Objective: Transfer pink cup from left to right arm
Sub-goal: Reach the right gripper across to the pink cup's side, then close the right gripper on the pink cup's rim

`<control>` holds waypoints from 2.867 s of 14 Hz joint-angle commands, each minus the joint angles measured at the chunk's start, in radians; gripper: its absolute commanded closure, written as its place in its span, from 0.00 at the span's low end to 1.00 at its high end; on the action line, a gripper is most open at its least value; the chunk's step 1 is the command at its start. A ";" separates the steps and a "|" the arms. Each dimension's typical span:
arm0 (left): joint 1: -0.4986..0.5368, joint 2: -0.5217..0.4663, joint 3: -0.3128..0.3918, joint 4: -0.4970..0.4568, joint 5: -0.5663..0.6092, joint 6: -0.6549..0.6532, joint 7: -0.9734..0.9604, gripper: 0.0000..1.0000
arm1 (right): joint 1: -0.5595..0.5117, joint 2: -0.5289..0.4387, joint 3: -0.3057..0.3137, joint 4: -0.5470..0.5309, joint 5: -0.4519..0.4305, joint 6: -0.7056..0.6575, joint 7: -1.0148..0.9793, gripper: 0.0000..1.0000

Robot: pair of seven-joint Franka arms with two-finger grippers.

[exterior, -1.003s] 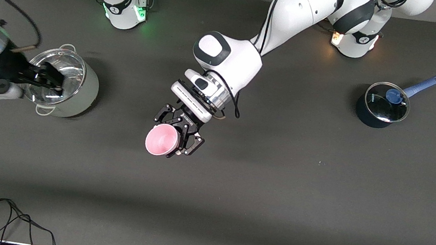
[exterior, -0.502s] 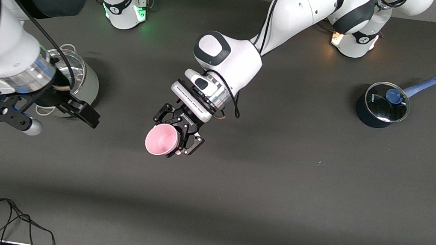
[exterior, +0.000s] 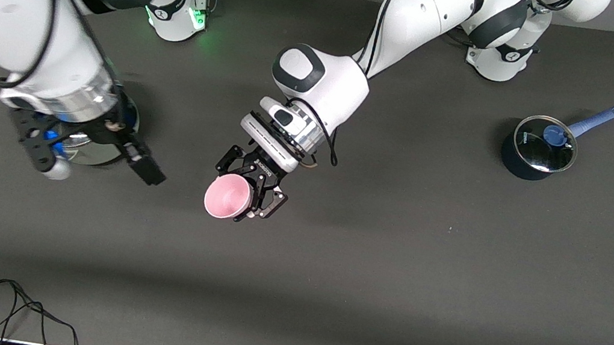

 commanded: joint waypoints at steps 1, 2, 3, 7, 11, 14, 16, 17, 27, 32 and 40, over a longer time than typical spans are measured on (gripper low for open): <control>-0.016 -0.008 0.021 0.003 -0.004 0.010 -0.023 1.00 | 0.012 0.050 0.033 0.068 0.011 -0.031 0.167 0.03; -0.016 -0.008 0.019 0.003 -0.004 0.010 -0.023 1.00 | 0.014 0.050 0.046 0.068 0.011 -0.035 0.213 0.03; -0.016 -0.008 0.019 0.003 -0.004 0.010 -0.023 1.00 | 0.014 0.050 0.064 0.068 0.011 -0.040 0.236 0.03; -0.016 -0.008 0.021 0.003 -0.004 0.010 -0.023 1.00 | 0.012 0.082 0.089 0.104 0.011 -0.032 0.273 0.03; -0.016 -0.008 0.021 0.003 -0.004 0.010 -0.023 1.00 | 0.009 0.129 0.087 0.126 0.013 0.041 0.278 0.03; -0.016 -0.008 0.019 0.003 -0.004 0.010 -0.023 1.00 | 0.004 0.152 0.087 0.125 0.013 0.072 0.278 0.03; -0.016 -0.009 0.019 0.003 -0.004 0.010 -0.023 1.00 | 0.003 0.169 0.089 0.125 0.013 0.075 0.277 0.04; -0.017 -0.008 0.021 0.003 -0.004 0.010 -0.023 1.00 | 0.003 0.171 0.089 0.125 0.013 0.075 0.278 0.05; -0.016 -0.008 0.021 0.003 -0.004 0.008 -0.023 1.00 | 0.015 0.163 0.104 0.123 0.014 0.029 0.280 0.35; -0.016 -0.008 0.021 0.003 -0.004 0.010 -0.023 1.00 | 0.015 0.163 0.101 0.125 0.008 0.029 0.277 1.00; -0.016 -0.008 0.014 0.002 -0.004 0.008 -0.054 1.00 | 0.015 0.160 0.100 0.126 -0.005 0.029 0.269 1.00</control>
